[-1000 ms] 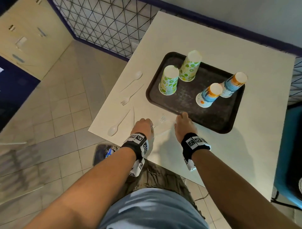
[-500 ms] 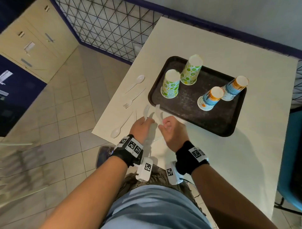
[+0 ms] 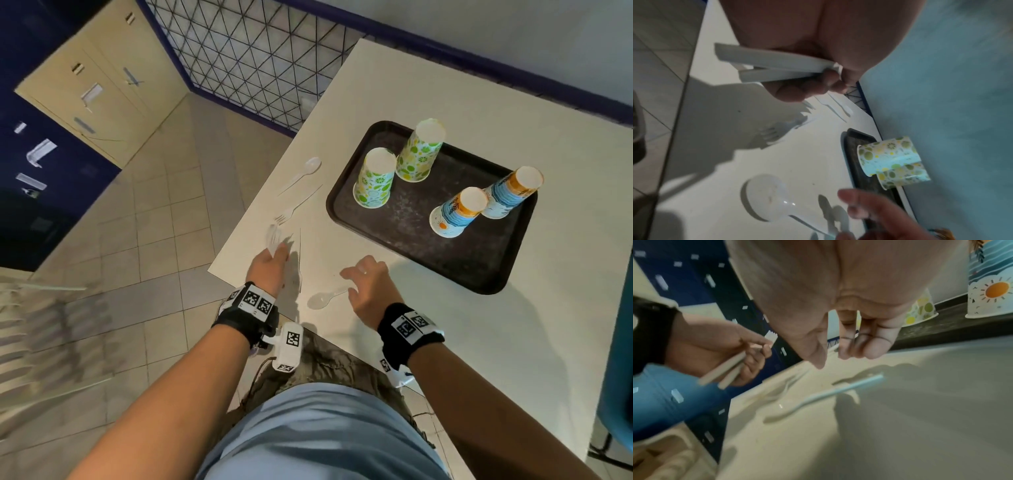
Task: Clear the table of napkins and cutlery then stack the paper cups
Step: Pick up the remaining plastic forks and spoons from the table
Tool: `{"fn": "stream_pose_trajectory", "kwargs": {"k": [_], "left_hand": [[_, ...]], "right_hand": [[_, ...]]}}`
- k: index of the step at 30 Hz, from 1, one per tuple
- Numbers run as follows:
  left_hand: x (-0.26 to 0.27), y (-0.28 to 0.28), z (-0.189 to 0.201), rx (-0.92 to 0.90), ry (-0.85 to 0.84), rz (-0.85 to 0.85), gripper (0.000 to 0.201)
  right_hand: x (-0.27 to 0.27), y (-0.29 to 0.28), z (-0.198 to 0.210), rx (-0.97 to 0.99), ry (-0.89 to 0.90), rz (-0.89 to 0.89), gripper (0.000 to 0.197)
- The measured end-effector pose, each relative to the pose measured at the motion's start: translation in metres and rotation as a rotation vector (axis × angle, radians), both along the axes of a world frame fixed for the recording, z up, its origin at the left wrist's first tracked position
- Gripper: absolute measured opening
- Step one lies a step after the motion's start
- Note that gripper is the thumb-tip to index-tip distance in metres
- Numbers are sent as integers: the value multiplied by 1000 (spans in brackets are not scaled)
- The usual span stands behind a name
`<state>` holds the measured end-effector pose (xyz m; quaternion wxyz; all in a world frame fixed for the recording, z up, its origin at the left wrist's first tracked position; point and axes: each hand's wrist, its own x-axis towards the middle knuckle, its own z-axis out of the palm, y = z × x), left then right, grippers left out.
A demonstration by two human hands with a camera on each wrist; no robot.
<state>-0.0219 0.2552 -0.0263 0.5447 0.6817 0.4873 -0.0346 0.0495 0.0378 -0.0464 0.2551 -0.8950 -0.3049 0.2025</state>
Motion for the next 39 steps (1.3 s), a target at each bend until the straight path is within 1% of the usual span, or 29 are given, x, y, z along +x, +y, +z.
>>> {"fn": "stream_pose_trajectory", "kwargs": {"k": [2, 6, 9, 11, 13, 14, 16, 18, 20, 21, 24, 26, 28, 29, 30, 31, 32, 34, 35, 36, 37, 39], "left_hand": [[-2, 5, -4, 47, 76, -75, 34], [-3, 0, -9, 217, 239, -282, 25], [1, -8, -14, 325, 341, -425, 36], [2, -13, -15, 385, 373, -486, 41], [1, -16, -17, 419, 392, -524, 40], [1, -18, -17, 427, 398, -547, 40], [-1, -20, -20, 434, 406, -579, 39], [-2, -20, -20, 424, 387, -594, 37], [-5, -18, -19, 394, 353, -608, 31], [-6, -17, -18, 371, 330, -614, 30], [-12, -17, -9, 323, 202, -554, 25], [-15, -16, -2, 274, 72, -454, 19], [-17, -13, 9, 204, -37, -360, 16], [-17, -12, 13, 165, -81, -327, 14], [-18, -9, 17, 123, -113, -303, 12], [-17, -8, 24, 82, -148, -283, 14], [-17, -7, 30, 56, -161, -269, 23], [-16, -4, 41, 29, -193, -230, 39], [-15, -2, 44, 9, -214, -192, 40], [-14, -1, 47, -25, -228, -146, 37], [-14, 1, 48, -56, -251, -85, 33], [-14, 4, 49, -119, -296, 39, 31]], "right_hand": [[-2, -5, -4, -152, 3, 29, 34], [-7, -13, -9, -273, -94, 45, 18], [-10, -19, -8, -348, -105, 58, 15], [-10, -24, -5, -372, -81, 85, 9], [-9, -31, -6, -396, -20, 128, 18], [-9, -34, -5, -413, 37, 154, 22], [-7, -39, -1, -392, 160, 176, 21], [-4, -40, 7, -320, 264, 115, 16], [0, -37, 18, -237, 314, 58, 10], [1, -34, 23, -195, 310, 46, 8], [6, -18, 38, -101, 253, 49, 8], [10, -3, 48, 54, 179, 43, 6], [14, 10, 55, 224, -34, 74, 13], [16, 15, 56, 255, -113, 92, 18], [18, 20, 56, 259, -156, 92, 21], [20, 25, 55, 248, -186, 87, 25], [21, 30, 57, 212, -179, 96, 30], [22, 40, 68, 80, -74, 124, 34], [22, 44, 72, 16, -21, 136, 31], [20, 47, 75, -21, 44, 137, 28], [17, 48, 75, -29, 128, 128, 26], [11, 50, 73, 38, 259, 95, 25]]}}
